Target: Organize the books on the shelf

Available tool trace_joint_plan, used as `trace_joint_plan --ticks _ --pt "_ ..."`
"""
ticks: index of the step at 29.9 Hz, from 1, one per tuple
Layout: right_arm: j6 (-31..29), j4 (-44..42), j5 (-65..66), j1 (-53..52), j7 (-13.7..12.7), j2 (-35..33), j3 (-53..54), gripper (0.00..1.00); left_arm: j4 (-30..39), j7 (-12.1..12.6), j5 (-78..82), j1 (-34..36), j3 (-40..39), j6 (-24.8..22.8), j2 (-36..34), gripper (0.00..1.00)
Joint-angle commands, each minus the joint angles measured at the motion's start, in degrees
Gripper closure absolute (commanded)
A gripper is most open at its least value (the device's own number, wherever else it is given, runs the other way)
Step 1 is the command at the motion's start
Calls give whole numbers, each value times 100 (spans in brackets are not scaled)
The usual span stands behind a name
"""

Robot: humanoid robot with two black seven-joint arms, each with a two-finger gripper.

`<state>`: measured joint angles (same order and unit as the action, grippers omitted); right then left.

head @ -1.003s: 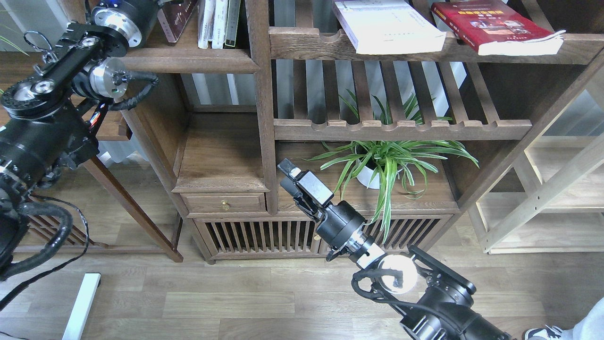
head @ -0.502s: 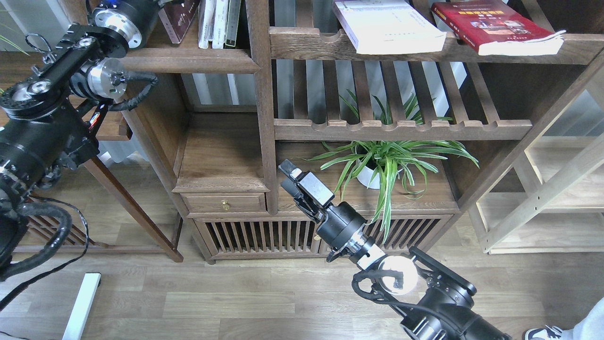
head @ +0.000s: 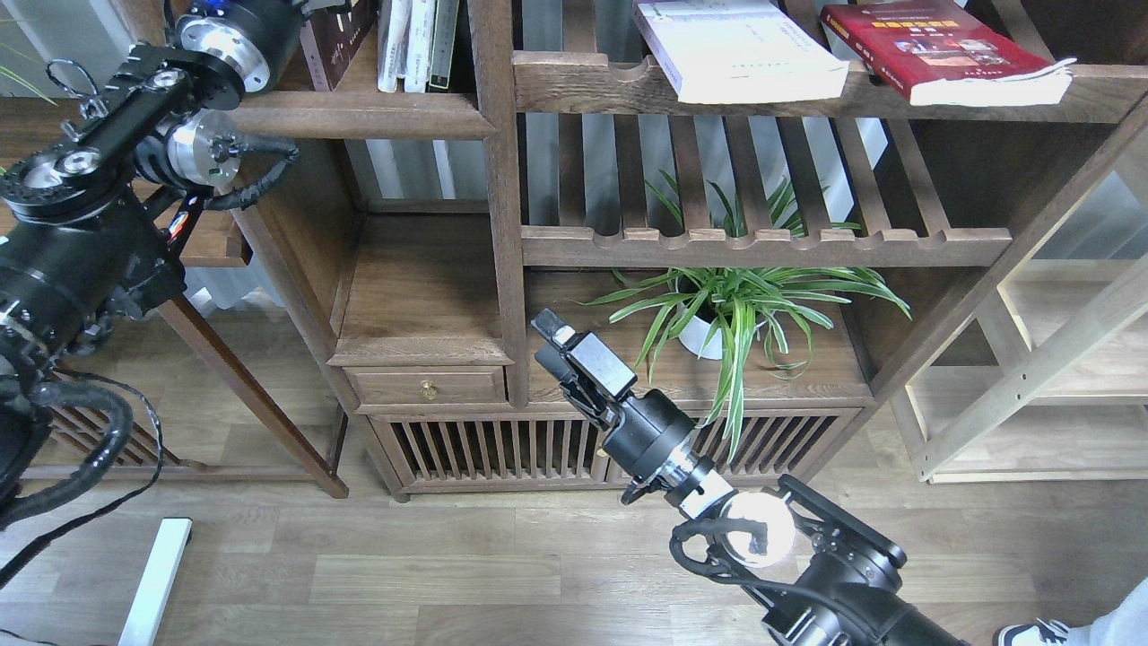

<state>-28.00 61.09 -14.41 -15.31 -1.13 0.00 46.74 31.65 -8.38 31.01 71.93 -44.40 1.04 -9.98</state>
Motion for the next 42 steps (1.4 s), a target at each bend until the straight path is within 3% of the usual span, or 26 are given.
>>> trace_joint_plan --ticks 1,42 --pt "0 8 0 2 -1 0 -7 2 8 -6 2 14 2 1 5 68" --pt "0 79 61 177 -18 0 -16 2 -1 65 -253 1147 -95 -8 93 68"
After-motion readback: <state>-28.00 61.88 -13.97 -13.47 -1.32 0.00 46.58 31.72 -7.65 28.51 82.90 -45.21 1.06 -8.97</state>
